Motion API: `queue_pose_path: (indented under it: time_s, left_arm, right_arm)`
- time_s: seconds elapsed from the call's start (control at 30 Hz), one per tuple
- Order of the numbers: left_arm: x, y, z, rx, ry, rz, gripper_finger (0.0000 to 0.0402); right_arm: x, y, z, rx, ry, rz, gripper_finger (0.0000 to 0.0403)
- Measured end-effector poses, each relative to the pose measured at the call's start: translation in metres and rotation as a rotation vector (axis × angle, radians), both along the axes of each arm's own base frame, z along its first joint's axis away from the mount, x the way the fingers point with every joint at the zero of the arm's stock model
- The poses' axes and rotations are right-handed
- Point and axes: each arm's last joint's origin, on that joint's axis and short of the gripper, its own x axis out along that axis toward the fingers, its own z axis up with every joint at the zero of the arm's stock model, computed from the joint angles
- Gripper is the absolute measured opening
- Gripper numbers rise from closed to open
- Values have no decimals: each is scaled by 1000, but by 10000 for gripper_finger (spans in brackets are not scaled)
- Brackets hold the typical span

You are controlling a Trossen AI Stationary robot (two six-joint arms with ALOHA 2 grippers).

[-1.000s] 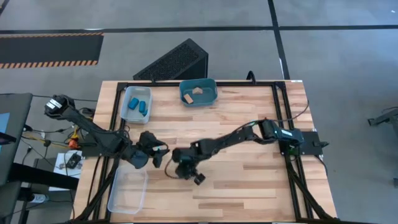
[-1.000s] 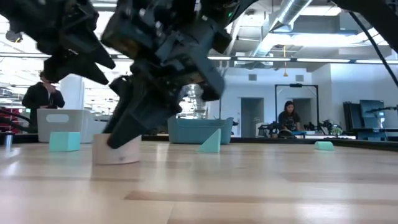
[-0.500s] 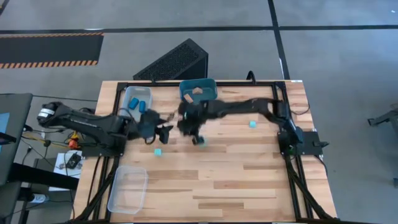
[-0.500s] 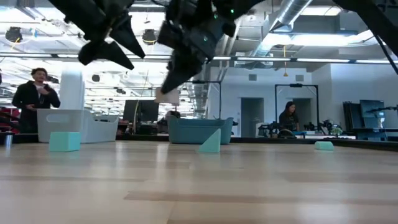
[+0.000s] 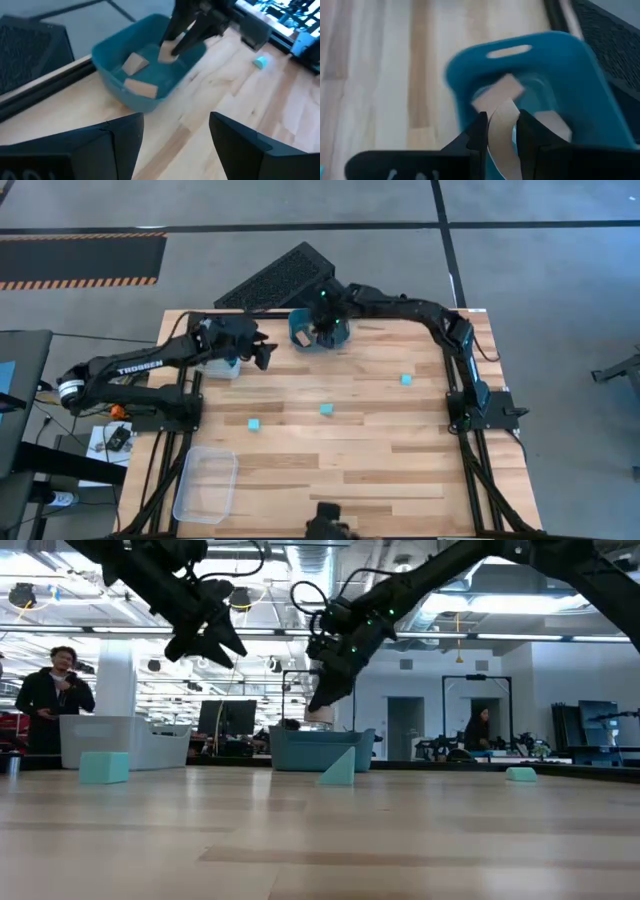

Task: Sort & place blocks by color
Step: Put the brown block into the blue bin, then put the right light blue block into the transparent bin

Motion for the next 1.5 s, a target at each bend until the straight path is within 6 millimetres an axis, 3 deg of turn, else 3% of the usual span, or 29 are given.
queue_pose_path:
  time_s: [0.23, 0.47, 0.7, 0.83, 1.03, 1.1, 1.17, 1.33, 1.5]
  left_arm:
    - [-5, 19, -6, -22, 20, 27, 215]
    - [-6, 24, -8, 17, 47, -5, 215]
    - [-5, 26, -6, 39, 25, -26, 215]
    - [-5, 26, -6, 21, 14, -17, 215]
    - [-5, 26, -6, -23, -14, 17, 215]
    - [-5, 26, -5, -37, -22, 28, 215]
    - [-5, 26, -5, -36, -24, 37, 215]
    - [-5, 26, -5, -34, -21, 34, 215]
    - [-5, 25, -5, -40, -23, 17, 215]
  right_arm:
    - [-15, -22, -8, 75, -6, -138, 125]
    - [-23, -17, -16, 161, 86, -196, 187]
    - [-28, -14, -14, 204, 133, -246, 190]
    - [-37, -7, 6, 222, 129, -231, 173]
    - [-57, 16, 71, 133, 14, -176, 147]
    - [-68, 22, 81, 114, -4, -172, 140]
    - [-84, 25, 77, 126, 3, -198, 134]
    - [-127, 37, 43, 186, -6, -322, 129]
    - [-160, 61, 35, 217, -52, -359, 128]
